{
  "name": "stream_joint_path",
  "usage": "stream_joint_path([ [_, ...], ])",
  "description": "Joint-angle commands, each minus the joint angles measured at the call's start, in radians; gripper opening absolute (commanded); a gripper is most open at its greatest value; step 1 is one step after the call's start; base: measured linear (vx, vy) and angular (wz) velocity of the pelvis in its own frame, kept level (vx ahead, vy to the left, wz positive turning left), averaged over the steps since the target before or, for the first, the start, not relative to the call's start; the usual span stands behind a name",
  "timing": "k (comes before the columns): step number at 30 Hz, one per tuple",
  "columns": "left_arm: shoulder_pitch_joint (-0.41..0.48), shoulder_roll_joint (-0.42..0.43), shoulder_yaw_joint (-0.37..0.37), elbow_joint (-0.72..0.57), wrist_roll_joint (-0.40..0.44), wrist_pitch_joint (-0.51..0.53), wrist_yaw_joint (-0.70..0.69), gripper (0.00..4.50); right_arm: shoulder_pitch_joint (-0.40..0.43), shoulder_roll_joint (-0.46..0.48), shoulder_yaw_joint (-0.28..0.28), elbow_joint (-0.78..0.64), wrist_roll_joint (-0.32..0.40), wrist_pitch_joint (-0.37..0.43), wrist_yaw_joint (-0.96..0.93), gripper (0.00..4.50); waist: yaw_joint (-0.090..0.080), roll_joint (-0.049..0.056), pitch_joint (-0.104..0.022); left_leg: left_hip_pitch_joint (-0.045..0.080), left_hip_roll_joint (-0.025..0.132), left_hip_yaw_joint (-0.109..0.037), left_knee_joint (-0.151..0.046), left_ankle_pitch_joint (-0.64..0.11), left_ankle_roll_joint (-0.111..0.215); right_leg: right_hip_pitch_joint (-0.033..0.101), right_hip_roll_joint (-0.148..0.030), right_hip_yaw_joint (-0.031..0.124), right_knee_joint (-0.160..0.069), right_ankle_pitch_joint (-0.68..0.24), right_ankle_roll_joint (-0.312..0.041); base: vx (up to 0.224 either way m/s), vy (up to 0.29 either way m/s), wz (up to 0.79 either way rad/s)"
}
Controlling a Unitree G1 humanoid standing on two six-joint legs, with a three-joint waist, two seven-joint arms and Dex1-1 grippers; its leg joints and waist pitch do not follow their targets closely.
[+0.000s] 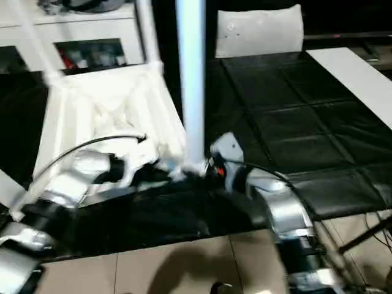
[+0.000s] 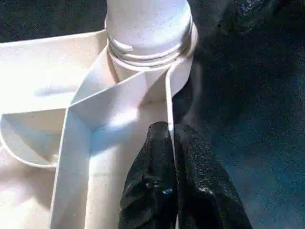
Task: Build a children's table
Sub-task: Rotate leg to tighten
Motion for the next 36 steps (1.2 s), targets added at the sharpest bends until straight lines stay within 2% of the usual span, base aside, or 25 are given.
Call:
stream_joint_path([
  [1, -0.01, 0.02, -0.044, -0.056, -0.027, -0.058, -0.121, 0.0, 0.003, -0.036, 0.037, -0.042, 0.051, -0.004, 0.13, 4.2, 0.008, -0.004, -0.066, -0.011, 0.005, 0.016, -0.063, -0.107, 0.122, 0.073, -0.052, 0.062, -0.048, -0.295, -0.136, 0.0, 0.0, 0.0],
  [2, -0.012, 0.029, -0.05, -0.056, -0.028, -0.061, -0.146, 0.0, 0.003, -0.05, 0.04, -0.043, 0.064, -0.002, 0.164, 4.2, 0.011, -0.008, -0.066, -0.012, 0.006, 0.017, -0.062, -0.102, 0.126, 0.073, -0.052, 0.062, -0.047, -0.287, -0.138, 0.0, 0.0, 0.0],
  [4, -0.015, 0.038, -0.055, -0.057, -0.029, -0.066, -0.171, 0.0, 0.002, -0.063, 0.044, -0.043, 0.078, 0.004, 0.198, 4.2, 0.025, -0.005, -0.067, -0.01, 0.011, 0.017, -0.061, -0.082, 0.132, 0.071, -0.052, 0.065, -0.038, -0.251, -0.153, 0.0, 0.0, 0.0],
  [5, -0.021, 0.049, -0.064, -0.056, -0.029, -0.074, -0.207, 0.0, -0.001, -0.08, 0.053, -0.044, 0.1, 0.023, 0.251, 4.03, 0.028, -0.011, -0.066, -0.012, 0.009, 0.019, -0.061, -0.079, 0.131, 0.071, -0.052, 0.065, -0.039, -0.252, -0.154, 0.0, 0.0, 0.0],
  [6, -0.022, 0.051, -0.066, -0.055, -0.028, -0.077, -0.212, 0.0, -0.002, -0.083, 0.055, -0.044, 0.104, 0.027, 0.26, 3.93, 0.032, -0.01, -0.067, -0.011, 0.009, 0.019, -0.062, -0.082, 0.129, 0.071, -0.053, 0.065, -0.039, -0.261, -0.153, 0.0, 0.0, 0.0],
  [10, -0.033, 0.063, -0.079, -0.041, -0.018, -0.098, -0.24, 0.0, -0.009, -0.098, 0.066, -0.043, 0.122, 0.057, 0.319, 3.61, 0.048, -0.011, -0.065, -0.01, 0.008, 0.021, -0.062, -0.085, 0.112, 0.069, -0.054, 0.067, -0.043, -0.306, -0.134, 0.0, 0.0, 0.0],
  [14, -0.042, 0.067, -0.084, -0.027, -0.014, -0.117, -0.256, 0.0, -0.022, -0.111, 0.076, -0.03, 0.135, 0.072, 0.362, 3.28, 0.051, -0.014, -0.063, -0.011, 0.005, 0.021, -0.063, -0.098, 0.095, 0.069, -0.053, 0.066, -0.047, -0.347, -0.113, 0.0, 0.0, 0.0],
  [18, -0.044, 0.069, -0.082, -0.023, -0.016, -0.121, -0.263, 0.0, -0.025, -0.116, 0.082, -0.028, 0.143, 0.078, 0.377, 2.82, 0.051, -0.014, -0.062, -0.012, 0.003, 0.021, -0.062, -0.105, 0.091, 0.069, -0.052, 0.063, -0.052, -0.376, -0.097, 0.0, 0.0, 0.0],
  [19, -0.044, 0.07, -0.081, -0.021, -0.016, -0.122, -0.265, 0.0, -0.025, -0.118, 0.085, -0.029, 0.147, 0.082, 0.383, 2.82, 0.051, -0.015, -0.063, -0.013, 0.002, 0.021, -0.062, -0.106, 0.091, 0.069, -0.052, 0.063, -0.052, -0.378, -0.095, 0.0, 0.0, 0.0],
  [25, -0.043, 0.064, -0.071, -0.012, -0.013, -0.116, -0.241, 0.0, -0.014, -0.105, 0.073, -0.047, 0.158, 0.109, 0.365, 2.36, 0.051, -0.014, -0.064, -0.013, 0.003, 0.021, -0.061, -0.093, 0.093, 0.068, -0.05, 0.062, -0.05, -0.364, -0.097, 0.0, 0.0, 0.0],
  [29, -0.05, 0.034, -0.053, -0.006, 0.0, -0.063, -0.15, 0.0, -0.004, -0.051, 0.034, -0.043, 0.144, 0.099, 0.242, 2.04, 0.047, -0.014, -0.059, -0.013, 0.0, 0.022, -0.063, -0.113, 0.077, 0.067, -0.05, 0.059, -0.06, -0.41, -0.08, 0.0, 0.0, 0.0],
  [30, -0.05, 0.034, -0.053, -0.006, 0.0, -0.063, -0.15, 0.0, -0.004, -0.051, 0.034, -0.043, 0.144, 0.099, 0.242, 2.01, 0.045, -0.015, -0.058, -0.013, -0.005, 0.021, -0.062, -0.123, 0.071, 0.068, -0.049, 0.056, -0.064, -0.444, -0.063, 0.0, 0.0, 0.0],
  [31, -0.057, 0.012, -0.04, -0.003, 0.004, -0.019, -0.096, 0.0, -0.002, -0.024, 0.021, -0.037, 0.127, 0.093, 0.175, 1.99, 0.042, -0.017, -0.055, -0.011, -0.008, 0.023, -0.061, -0.13, 0.068, 0.065, -0.048, 0.055, -0.07, -0.474, -0.048, 0.0, 0.0, 0.0],
  [32, -0.066, -0.038, -0.013, -0.007, -0.004, 0.061, -0.011, 0.0, 0.0, 0.029, 0.002, -0.029, 0.096, 0.105, 0.05, 1.99, 0.041, -0.012, -0.052, -0.008, -0.008, 0.024, -0.061, -0.133, 0.061, 0.06, -0.048, 0.054, -0.073, -0.489, -0.044, 0.0, 0.0, 0.0],
  [34, -0.073, -0.063, -0.006, -0.007, -0.002, 0.093, 0.032, 0.0, -0.003, 0.06, -0.007, -0.024, 0.083, 0.117, -0.012, 1.97, 0.033, -0.017, -0.051, -0.009, -0.018, 0.022, -0.059, -0.148, 0.053, 0.062, -0.044, 0.044, -0.085, -0.548, -0.012, 0.0, 0.0, 0.0],
  [36, -0.091, -0.115, 0.009, 0.003, 0.005, 0.145, 0.124, 0.0, -0.012, 0.122, -0.023, -0.01, 0.059, 0.146, -0.135, 1.95, 0.019, -0.016, -0.051, -0.014, -0.018, 0.019, -0.059, -0.149, 0.051, 0.063, -0.042, 0.043, -0.086, -0.537, -0.007, 0.0, 0.0, 0.0],
])
